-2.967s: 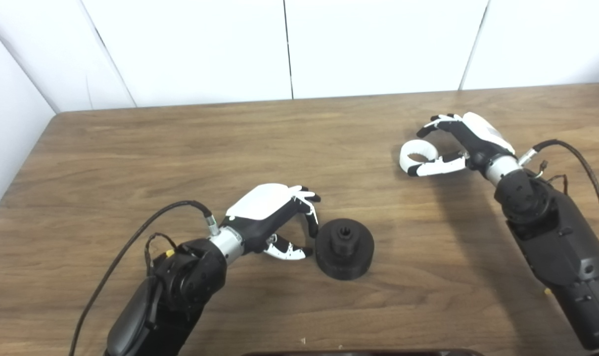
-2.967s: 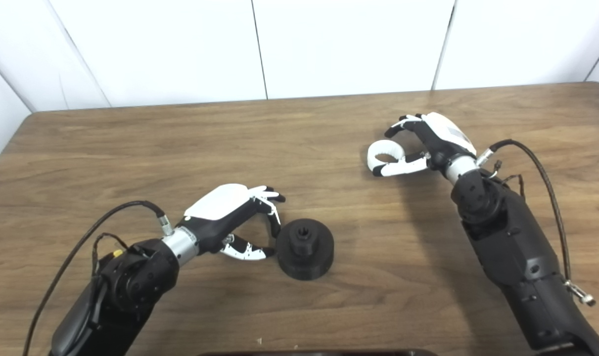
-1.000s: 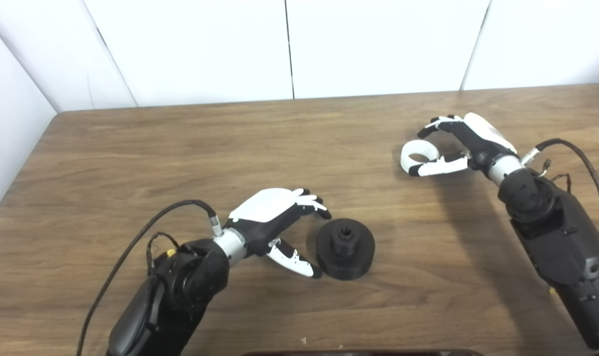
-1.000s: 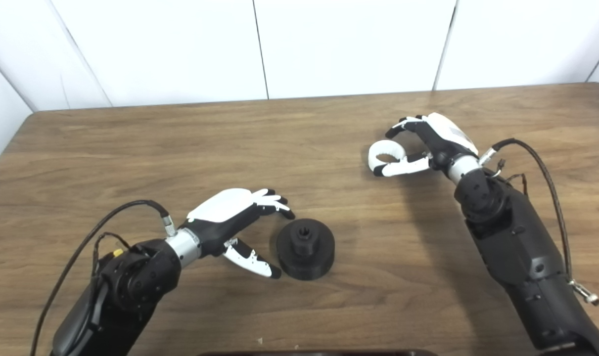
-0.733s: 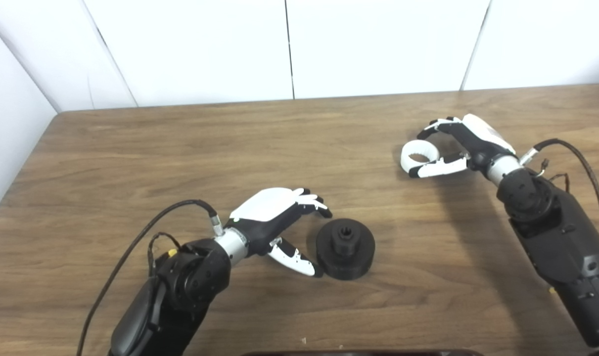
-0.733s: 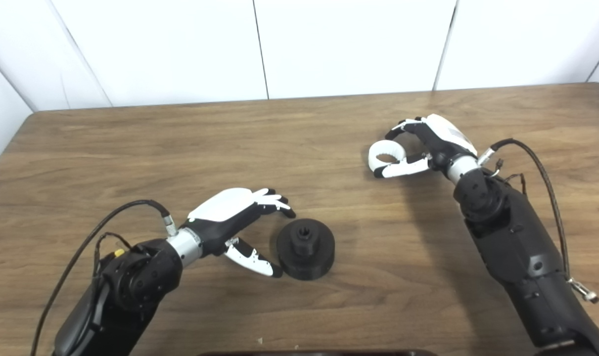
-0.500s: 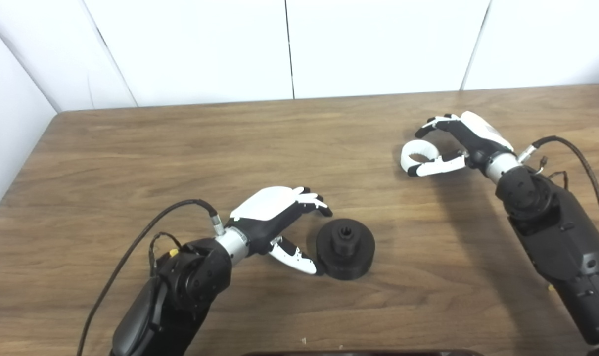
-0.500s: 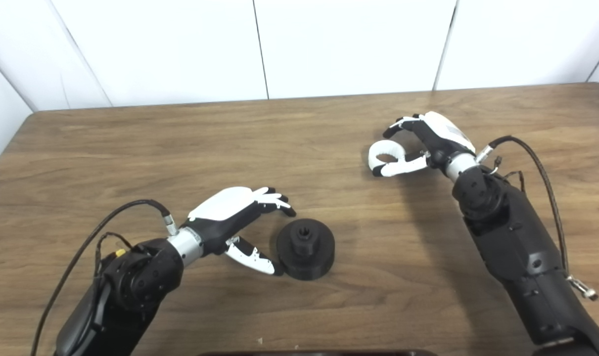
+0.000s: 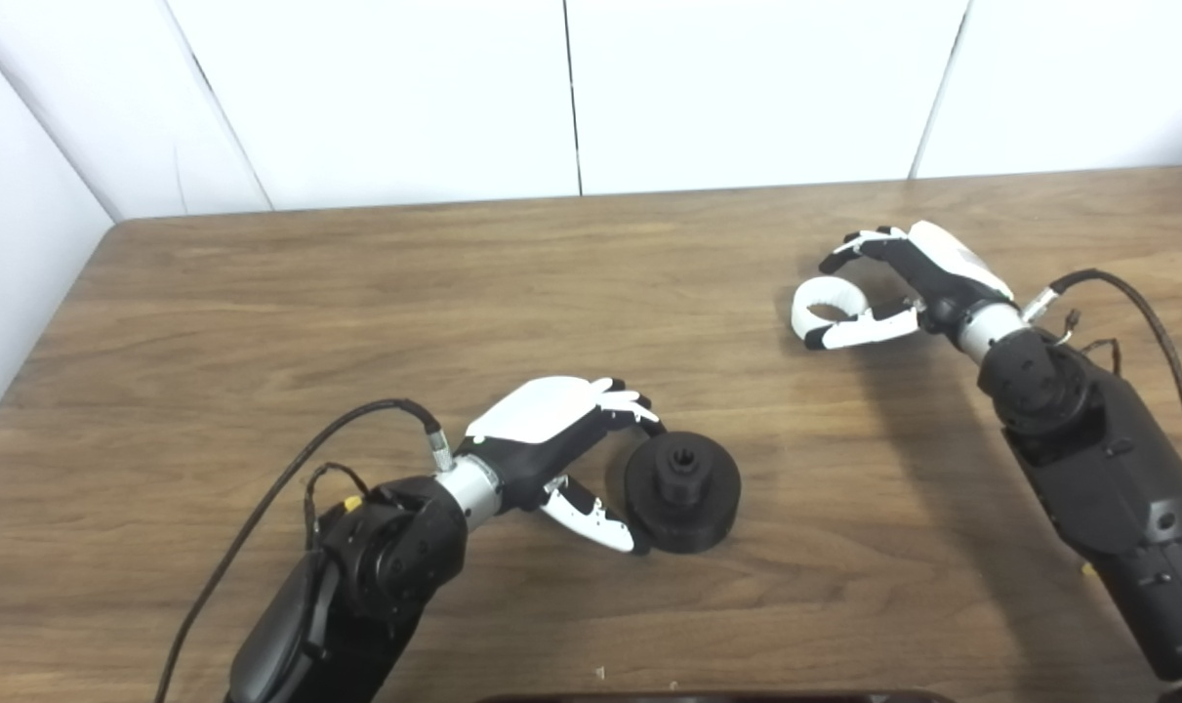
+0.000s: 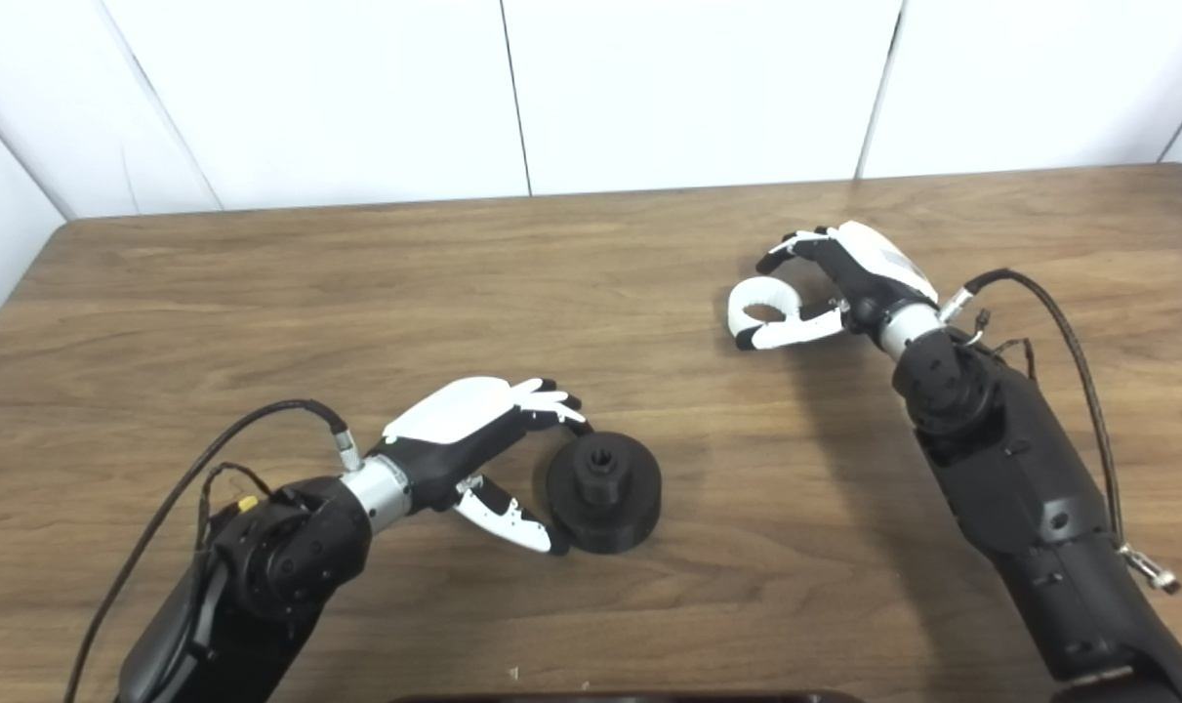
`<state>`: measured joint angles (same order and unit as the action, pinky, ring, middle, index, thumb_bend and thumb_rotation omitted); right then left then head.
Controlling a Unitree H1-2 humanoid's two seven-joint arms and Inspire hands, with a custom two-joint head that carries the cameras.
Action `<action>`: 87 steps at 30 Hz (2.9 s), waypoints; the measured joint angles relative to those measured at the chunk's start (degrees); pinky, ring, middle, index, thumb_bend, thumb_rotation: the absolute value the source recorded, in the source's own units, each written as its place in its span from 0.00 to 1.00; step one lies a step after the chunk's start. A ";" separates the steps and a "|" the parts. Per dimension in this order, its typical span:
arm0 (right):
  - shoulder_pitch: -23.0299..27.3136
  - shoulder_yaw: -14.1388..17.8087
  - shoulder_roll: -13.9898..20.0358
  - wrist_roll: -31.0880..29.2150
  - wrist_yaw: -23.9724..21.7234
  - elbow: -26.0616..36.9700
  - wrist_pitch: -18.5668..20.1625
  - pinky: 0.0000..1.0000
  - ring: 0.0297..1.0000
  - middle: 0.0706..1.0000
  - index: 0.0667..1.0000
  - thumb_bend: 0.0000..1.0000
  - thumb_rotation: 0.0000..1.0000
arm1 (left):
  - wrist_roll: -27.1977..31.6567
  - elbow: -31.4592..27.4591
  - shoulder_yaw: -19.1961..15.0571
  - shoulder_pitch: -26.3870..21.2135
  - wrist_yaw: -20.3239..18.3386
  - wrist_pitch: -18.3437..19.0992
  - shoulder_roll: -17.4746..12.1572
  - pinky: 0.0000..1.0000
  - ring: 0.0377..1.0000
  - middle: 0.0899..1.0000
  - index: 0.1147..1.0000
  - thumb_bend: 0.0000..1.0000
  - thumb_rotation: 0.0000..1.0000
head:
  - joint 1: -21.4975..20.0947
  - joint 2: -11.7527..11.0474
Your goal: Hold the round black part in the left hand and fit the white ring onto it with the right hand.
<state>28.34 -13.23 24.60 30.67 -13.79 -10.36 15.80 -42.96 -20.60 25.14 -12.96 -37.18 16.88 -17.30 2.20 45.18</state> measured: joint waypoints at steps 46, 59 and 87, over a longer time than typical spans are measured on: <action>-0.23 -0.53 -0.21 -0.03 0.85 -1.36 -0.15 0.92 1.00 0.91 0.63 0.82 0.31 | 0.00 0.44 0.67 0.03 0.75 -1.61 0.86 0.91 1.00 0.93 0.72 0.89 0.32 | 0.18 0.17; -0.23 -0.25 -0.36 -0.33 1.11 -1.38 -0.30 0.93 0.99 0.90 0.60 0.78 0.24 | -0.02 0.44 0.65 0.08 0.73 -1.53 0.98 0.91 1.00 0.93 0.71 0.89 0.32 | 0.26 0.26; -0.39 1.53 -1.08 -2.54 3.21 -1.17 -1.20 0.91 0.98 0.89 0.46 0.52 0.15 | -0.28 0.45 0.64 0.10 0.79 -1.51 1.19 0.90 1.00 0.92 0.70 0.87 0.32 | 0.18 0.44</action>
<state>27.95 -11.70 23.52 28.13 -10.58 -11.53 14.61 -43.25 -20.15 25.79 -12.86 -36.38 15.38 -16.11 2.37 45.62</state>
